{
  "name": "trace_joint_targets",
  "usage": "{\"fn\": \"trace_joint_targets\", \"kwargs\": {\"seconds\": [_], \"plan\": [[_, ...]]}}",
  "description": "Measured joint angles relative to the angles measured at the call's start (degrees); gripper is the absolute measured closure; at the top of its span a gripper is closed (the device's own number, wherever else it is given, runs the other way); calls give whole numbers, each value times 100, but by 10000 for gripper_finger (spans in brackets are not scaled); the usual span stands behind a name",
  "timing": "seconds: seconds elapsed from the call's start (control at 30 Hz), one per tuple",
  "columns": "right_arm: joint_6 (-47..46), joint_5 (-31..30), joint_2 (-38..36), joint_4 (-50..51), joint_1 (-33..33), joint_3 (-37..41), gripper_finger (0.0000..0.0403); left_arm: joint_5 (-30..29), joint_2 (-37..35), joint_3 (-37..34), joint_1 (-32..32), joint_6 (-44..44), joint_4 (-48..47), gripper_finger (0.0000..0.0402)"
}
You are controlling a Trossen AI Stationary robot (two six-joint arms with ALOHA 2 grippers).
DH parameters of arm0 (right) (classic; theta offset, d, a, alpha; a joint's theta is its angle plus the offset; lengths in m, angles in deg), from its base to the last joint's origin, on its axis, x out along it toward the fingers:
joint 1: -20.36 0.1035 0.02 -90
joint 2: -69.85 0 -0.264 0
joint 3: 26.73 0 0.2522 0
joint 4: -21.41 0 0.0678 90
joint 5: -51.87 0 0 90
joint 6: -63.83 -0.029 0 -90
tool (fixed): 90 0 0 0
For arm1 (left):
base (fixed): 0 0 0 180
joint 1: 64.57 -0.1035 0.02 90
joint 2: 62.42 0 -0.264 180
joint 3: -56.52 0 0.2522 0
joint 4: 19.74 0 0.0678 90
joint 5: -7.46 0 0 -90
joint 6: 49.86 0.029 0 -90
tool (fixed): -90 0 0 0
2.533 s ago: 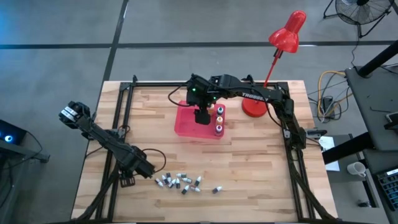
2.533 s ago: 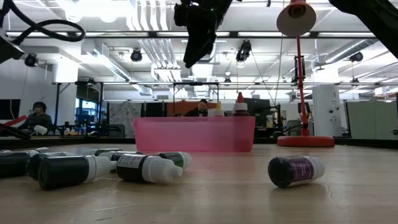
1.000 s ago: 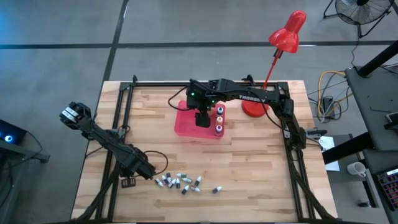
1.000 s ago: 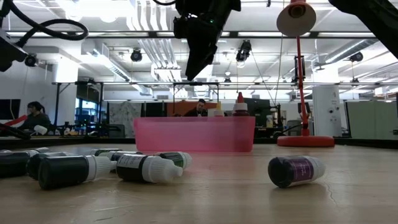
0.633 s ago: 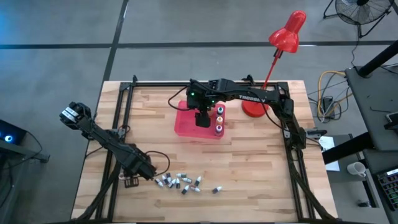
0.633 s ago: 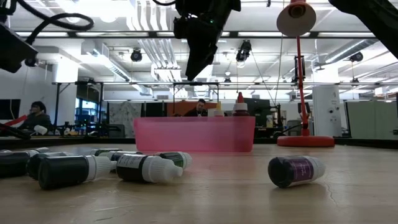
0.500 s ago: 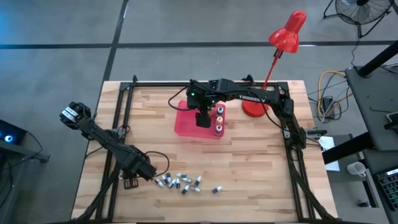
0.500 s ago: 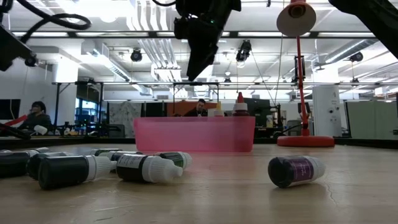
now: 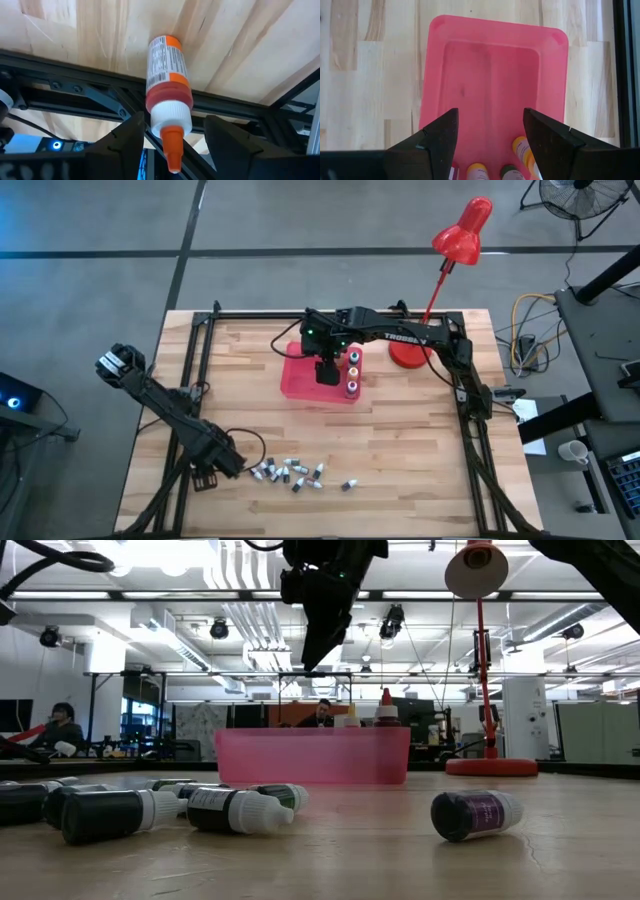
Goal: Pick & Place food coloring
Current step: Put the big orange food coloring bottle into the pink bin
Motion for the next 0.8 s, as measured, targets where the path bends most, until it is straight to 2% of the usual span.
{"fn": "trace_joint_targets", "kwargs": {"seconds": [0.37, 0.8], "plan": [[-34, 0, -2, -2, 0, 0, 188, 88, 0, -2, 261, -120, 16, 228], [-37, -2, -2, -7, 0, 2, 188, -40, 0, -35, 259, -91, 105, 307]]}}
